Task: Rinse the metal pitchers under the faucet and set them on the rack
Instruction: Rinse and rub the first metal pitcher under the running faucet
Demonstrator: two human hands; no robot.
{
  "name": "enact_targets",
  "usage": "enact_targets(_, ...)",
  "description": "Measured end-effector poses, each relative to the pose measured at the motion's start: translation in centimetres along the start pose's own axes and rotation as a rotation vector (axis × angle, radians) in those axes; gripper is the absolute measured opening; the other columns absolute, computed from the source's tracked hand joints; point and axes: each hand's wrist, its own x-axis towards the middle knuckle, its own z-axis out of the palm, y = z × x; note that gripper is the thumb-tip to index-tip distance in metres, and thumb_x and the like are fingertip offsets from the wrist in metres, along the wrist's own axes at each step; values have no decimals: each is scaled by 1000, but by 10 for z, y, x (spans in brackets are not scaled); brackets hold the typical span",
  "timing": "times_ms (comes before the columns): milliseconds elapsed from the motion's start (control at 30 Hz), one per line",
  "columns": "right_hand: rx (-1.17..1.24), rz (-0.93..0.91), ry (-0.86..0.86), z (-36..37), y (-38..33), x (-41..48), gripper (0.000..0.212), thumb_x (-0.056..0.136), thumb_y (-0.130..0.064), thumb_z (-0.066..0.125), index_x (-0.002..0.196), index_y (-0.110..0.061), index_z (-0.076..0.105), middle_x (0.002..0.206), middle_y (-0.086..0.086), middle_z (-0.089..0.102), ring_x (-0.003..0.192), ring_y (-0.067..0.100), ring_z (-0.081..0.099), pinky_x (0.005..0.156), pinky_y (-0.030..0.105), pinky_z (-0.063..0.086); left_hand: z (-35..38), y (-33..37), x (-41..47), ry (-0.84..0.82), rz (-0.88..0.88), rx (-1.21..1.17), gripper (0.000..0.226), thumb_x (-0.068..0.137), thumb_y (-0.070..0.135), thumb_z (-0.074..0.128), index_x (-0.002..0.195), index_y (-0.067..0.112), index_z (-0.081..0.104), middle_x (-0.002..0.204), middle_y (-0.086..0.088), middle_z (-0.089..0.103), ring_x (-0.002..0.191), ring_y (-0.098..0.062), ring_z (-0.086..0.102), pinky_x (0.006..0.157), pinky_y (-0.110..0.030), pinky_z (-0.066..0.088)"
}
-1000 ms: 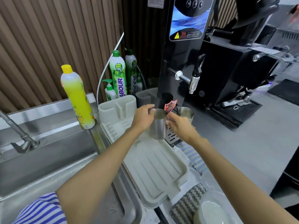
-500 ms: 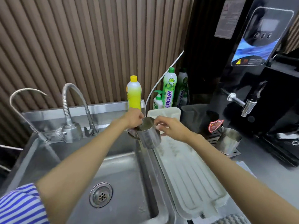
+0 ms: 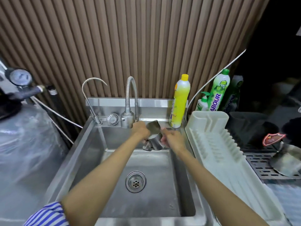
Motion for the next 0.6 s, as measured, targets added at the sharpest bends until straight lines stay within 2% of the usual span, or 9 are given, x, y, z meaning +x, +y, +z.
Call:
enact_targets(67, 63, 35, -63, 5, 5, -13, 49, 94, -34, 49, 53, -11, 65, 51, 1, 65, 47, 8, 61, 52, 17, 47, 3, -1, -1, -10, -6, -40, 26, 89, 5, 49, 113, -3, 57, 115, -18, 64, 105, -29, 63, 78, -29, 48)
enact_targets(100, 94, 46, -96, 7, 6, -18, 47, 94, -34, 49, 60, -9, 70, 57, 3, 69, 51, 7, 64, 53, 16, 48, 4, -2, -2, -10, -12, -49, 26, 89, 5, 49, 113, -3, 56, 114, -18, 64, 104, -28, 63, 76, -28, 47)
enact_targets(167, 88, 45, -180, 8, 11, -27, 40, 94, -34, 49, 80, -7, 74, 85, 10, 74, 75, 13, 69, 69, 21, 51, 6, -4, -2, 5, -34, -62, 34, 88, 7, 51, 122, -2, 50, 119, -17, 62, 99, -27, 65, 76, -26, 46)
enact_targets(233, -33, 17, -283, 7, 17, -34, 34, 92, -39, 51, 93, -13, 74, 106, 11, 71, 101, 16, 64, 90, 28, 47, 8, -7, -1, -3, -63, -117, 42, 88, 5, 51, 129, -1, 44, 122, -13, 61, 85, -21, 67, 71, -21, 46)
enact_targets(300, -132, -7, -359, 8, 21, -40, 31, 89, -40, 55, 99, -16, 73, 114, 5, 68, 110, 14, 58, 92, 24, 39, 13, -10, -2, -72, -92, -229, 36, 87, 0, 48, 124, 1, 49, 114, -11, 65, 93, -25, 68, 67, -24, 51)
enact_targets(367, -142, -18, -376, 15, 23, -43, 30, 87, -37, 60, 106, -15, 71, 117, 0, 67, 105, 8, 57, 84, 18, 35, 17, -14, -5, -156, -143, -384, 23, 89, -1, 43, 108, -1, 55, 93, -17, 68, 94, -31, 68, 71, -34, 58)
enact_targets(400, -145, -28, -366, 19, 24, -44, 31, 87, -35, 61, 108, -15, 70, 117, 0, 67, 102, 8, 57, 81, 18, 36, 19, -17, -6, -169, -169, -438, 21, 89, 0, 41, 103, -2, 57, 90, -21, 68, 93, -33, 68, 76, -40, 57)
enact_targets(500, -190, -59, -298, 34, 29, -45, 28, 88, -29, 61, 104, -9, 70, 108, 10, 70, 99, 23, 62, 83, 30, 43, 25, -27, -5, -199, -215, -511, 20, 90, -2, 42, 104, -4, 57, 108, -26, 66, 97, -34, 67, 85, -42, 55)
enact_targets(600, -201, -97, -213, 50, 40, -40, 20, 91, -17, 56, 97, -5, 71, 99, 15, 71, 87, 24, 60, 67, 19, 39, 27, -37, -4, -209, -226, -635, 31, 89, -5, 46, 119, -1, 53, 118, -24, 61, 99, -33, 66, 65, -33, 60)
